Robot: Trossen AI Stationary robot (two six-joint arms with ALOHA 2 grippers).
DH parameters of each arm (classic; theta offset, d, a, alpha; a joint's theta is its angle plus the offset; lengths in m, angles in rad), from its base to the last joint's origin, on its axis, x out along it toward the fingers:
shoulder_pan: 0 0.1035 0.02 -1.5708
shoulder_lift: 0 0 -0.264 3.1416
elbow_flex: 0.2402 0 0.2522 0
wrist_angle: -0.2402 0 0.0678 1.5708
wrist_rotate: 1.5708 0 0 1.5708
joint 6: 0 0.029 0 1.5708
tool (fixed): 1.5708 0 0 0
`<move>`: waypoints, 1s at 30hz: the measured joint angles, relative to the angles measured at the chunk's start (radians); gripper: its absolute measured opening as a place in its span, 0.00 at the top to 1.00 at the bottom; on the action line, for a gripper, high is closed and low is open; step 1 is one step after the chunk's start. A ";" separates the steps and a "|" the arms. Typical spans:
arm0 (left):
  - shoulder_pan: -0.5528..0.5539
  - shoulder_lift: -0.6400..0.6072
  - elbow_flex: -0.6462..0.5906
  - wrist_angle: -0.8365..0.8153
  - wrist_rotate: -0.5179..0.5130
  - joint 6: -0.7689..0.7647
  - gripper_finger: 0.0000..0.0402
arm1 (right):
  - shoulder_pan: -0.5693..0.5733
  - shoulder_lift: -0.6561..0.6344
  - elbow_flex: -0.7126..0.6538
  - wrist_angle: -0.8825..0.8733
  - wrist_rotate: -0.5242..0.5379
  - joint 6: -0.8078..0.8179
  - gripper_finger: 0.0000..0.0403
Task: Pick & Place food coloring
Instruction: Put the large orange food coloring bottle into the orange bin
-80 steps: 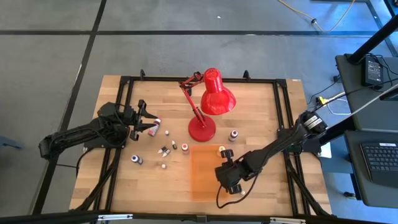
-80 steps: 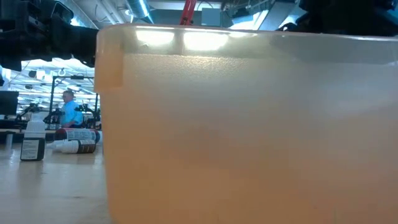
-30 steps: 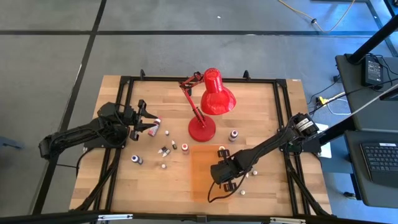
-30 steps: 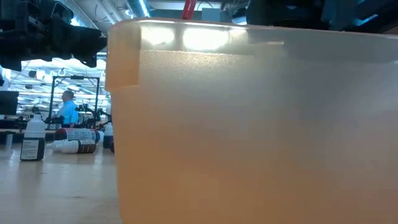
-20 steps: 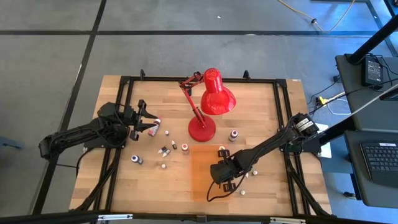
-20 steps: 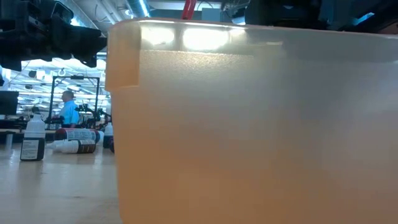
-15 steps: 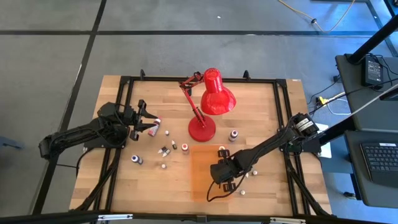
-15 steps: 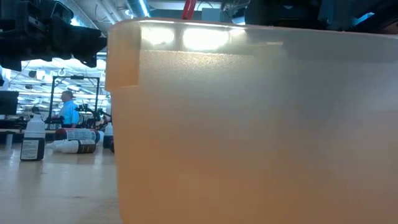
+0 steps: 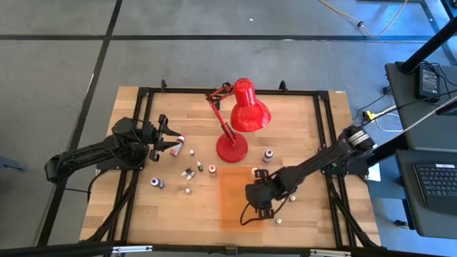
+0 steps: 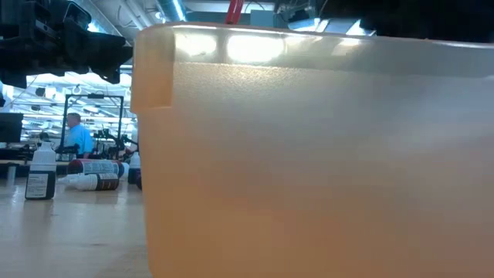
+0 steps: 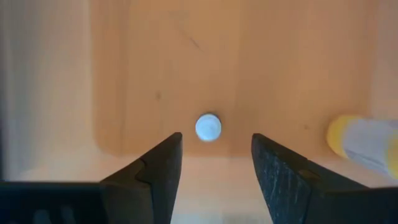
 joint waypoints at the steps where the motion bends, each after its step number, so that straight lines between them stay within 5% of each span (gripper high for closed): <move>1: 0.000 0.000 0.000 0.000 0.000 0.000 0.63 | 0.005 -0.024 0.000 -0.012 0.002 0.009 0.52; 13: 0.000 0.000 0.000 0.002 0.000 -0.001 0.63 | 0.192 -0.215 0.000 -0.329 0.165 0.372 0.52; 21: 0.000 0.000 0.000 0.002 0.002 -0.206 0.63 | 0.276 -0.214 0.000 -0.471 0.226 0.509 0.52; 30: 0.000 0.000 0.000 0.003 0.000 -0.263 0.63 | 0.294 -0.295 -0.158 -0.416 0.240 0.572 0.52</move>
